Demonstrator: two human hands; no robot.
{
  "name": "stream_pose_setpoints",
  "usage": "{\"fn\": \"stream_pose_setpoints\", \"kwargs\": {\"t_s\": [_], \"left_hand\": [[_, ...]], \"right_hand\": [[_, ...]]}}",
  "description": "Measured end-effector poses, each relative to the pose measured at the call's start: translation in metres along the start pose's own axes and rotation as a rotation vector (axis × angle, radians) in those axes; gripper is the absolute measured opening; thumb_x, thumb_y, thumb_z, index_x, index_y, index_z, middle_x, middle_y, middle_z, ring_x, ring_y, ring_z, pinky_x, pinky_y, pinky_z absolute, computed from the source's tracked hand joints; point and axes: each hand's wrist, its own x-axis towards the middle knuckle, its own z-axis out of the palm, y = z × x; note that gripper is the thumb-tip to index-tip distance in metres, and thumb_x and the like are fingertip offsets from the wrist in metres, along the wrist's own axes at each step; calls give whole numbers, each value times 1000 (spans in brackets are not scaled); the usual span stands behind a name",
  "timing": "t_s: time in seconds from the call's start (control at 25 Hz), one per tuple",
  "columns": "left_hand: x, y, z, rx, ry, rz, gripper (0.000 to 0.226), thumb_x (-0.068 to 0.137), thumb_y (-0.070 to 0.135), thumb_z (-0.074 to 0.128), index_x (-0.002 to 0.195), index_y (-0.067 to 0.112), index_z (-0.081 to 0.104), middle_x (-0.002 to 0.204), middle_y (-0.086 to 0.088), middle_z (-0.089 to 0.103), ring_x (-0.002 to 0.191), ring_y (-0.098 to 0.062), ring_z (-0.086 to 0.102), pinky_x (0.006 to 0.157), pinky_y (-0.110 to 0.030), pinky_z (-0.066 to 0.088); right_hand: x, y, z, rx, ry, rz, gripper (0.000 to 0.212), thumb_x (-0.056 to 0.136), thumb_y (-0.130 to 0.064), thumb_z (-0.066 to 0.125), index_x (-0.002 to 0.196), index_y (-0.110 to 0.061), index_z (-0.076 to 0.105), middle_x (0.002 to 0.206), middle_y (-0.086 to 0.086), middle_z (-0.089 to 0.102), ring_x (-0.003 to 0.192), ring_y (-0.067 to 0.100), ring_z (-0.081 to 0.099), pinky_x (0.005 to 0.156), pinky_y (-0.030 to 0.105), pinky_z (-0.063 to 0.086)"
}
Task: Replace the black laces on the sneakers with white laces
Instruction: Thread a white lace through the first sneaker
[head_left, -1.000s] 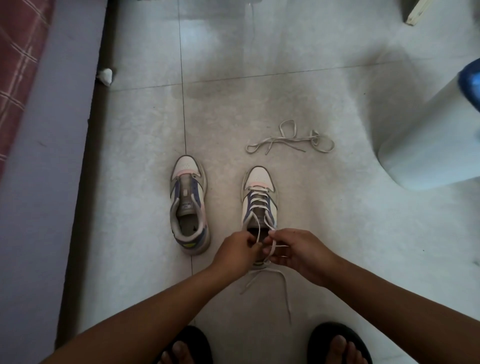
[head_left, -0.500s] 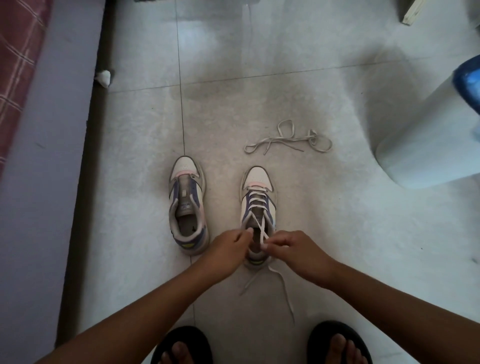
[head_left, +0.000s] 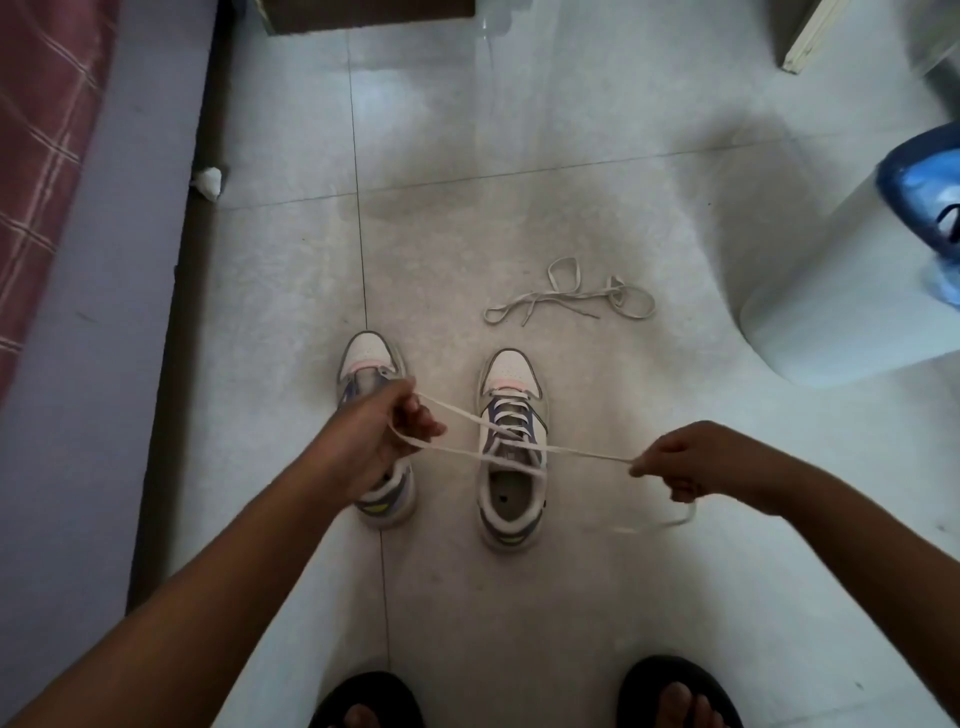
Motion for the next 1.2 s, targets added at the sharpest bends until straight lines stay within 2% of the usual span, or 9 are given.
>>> {"fn": "stream_pose_setpoints", "kwargs": {"t_s": [0.12, 0.32, 0.56, 0.68, 0.8, 0.92, 1.0, 1.12, 1.2], "left_hand": [[1, 24, -13, -3, -51, 86, 39, 98, 27, 40, 62, 14, 44, 51, 1, 51, 51, -15, 60, 60, -27, 52], [-7, 58, -28, -6, -166, 185, 47, 97, 30, 41, 55, 18, 56, 58, 1, 52, 51, -12, 55, 56, -24, 54], [-19, 109, -46, -108, -200, 449, 43, 94, 34, 40, 59, 23, 61, 65, 9, 55, 60, -5, 57, 63, -19, 53], [-23, 117, -58, -135, -229, 553, 40, 98, 32, 37, 69, 25, 63, 73, 11, 57, 65, -2, 56, 66, -17, 50], [-23, 107, -64, 48, -160, 592, 43, 99, 23, 37, 73, 25, 70, 78, 13, 63, 70, -1, 59, 65, -18, 51], [-9, 73, -50, 347, -36, 504, 39, 95, 16, 47, 70, 25, 75, 83, 9, 69, 79, -8, 58, 73, -27, 49], [8, 39, -30, 385, -16, 364, 31, 95, 14, 49, 76, 19, 73, 78, -4, 61, 70, -13, 50, 66, -28, 40], [33, -13, 0, 168, 35, 72, 16, 94, 7, 51, 83, 5, 63, 62, -5, 46, 42, -5, 45, 40, -16, 35], [43, -39, 12, 61, 98, -35, 13, 92, 1, 54, 79, 3, 57, 62, -7, 49, 41, -6, 52, 38, -14, 43]], "right_hand": [[-7, -5, -34, 268, -32, -24, 27, 78, -28, 67, 76, -1, 70, 50, 2, 36, 47, 14, 42, 69, 30, 57], [-19, -17, -74, 806, 7, -203, 27, 82, -33, 52, 62, -20, 65, 46, -7, 34, 42, 8, 40, 59, 25, 55], [-15, -34, -106, 1173, 108, -534, 28, 98, -20, 37, 91, -19, 64, 64, -14, 48, 61, 1, 53, 69, 16, 49], [1, -32, -99, 1234, 179, -515, 24, 99, -21, 36, 88, -21, 58, 73, -14, 55, 74, 0, 62, 73, 17, 51], [18, -26, -73, 1306, 263, -305, 33, 98, -23, 42, 72, -20, 63, 78, -12, 68, 80, 2, 68, 65, 18, 54], [36, -20, -25, 1165, 237, -41, 27, 94, -23, 52, 68, -22, 61, 57, -7, 57, 46, 1, 49, 44, 13, 37], [47, -16, 14, 1068, 181, 57, 21, 93, -14, 53, 73, -16, 55, 55, -2, 47, 37, 0, 40, 36, 11, 29], [55, -17, 61, 1025, 103, 81, 14, 90, 1, 55, 77, -5, 58, 53, 3, 59, 42, 5, 56, 41, 13, 45], [58, -20, 78, 910, 133, 50, 10, 85, 7, 59, 81, -1, 62, 59, 6, 64, 50, 10, 63, 50, 17, 53]]}}
